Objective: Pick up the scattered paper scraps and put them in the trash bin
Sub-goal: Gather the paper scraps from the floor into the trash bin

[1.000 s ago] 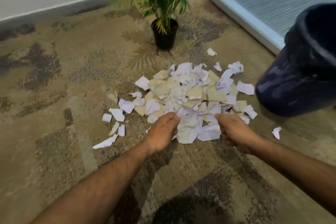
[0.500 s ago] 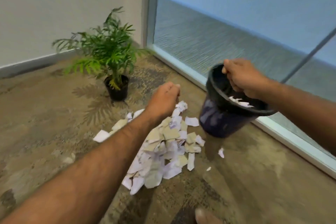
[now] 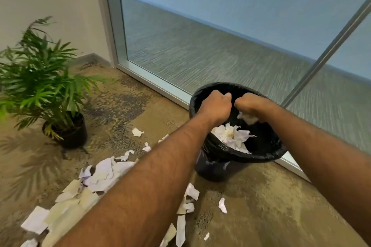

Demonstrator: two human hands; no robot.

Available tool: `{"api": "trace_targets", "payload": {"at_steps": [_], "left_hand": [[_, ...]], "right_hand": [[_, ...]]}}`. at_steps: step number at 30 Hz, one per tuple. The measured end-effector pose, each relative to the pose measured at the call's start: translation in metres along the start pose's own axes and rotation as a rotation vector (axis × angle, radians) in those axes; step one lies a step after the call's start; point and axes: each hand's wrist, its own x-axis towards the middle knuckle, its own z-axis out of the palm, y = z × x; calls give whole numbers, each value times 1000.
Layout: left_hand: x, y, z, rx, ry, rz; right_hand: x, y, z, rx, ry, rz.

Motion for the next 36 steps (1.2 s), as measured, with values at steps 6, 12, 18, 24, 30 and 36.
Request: {"api": "trace_targets", "payload": {"at_steps": [6, 12, 18, 24, 30, 36], "left_hand": [[-10, -10, -16, -55, -99, 34], [-69, -62, -120, -138, 97, 125], [-161, -193, -234, 368, 348, -66], [-285, -313, -286, 683, 141, -556], [-363, -377, -248, 787, -155, -884], [-367, -392, -210, 833, 46, -895]], "right_hand": [[15, 0, 14, -42, 15, -30], [-21, -57, 46, 22, 521, -484], [-112, -149, 135, 122, 432, -1078], [-169, -181, 254, -195, -171, -1228], [-204, -202, 334, -619, -418, -1319], [-203, -201, 384, -870, -480, -1256]]}}
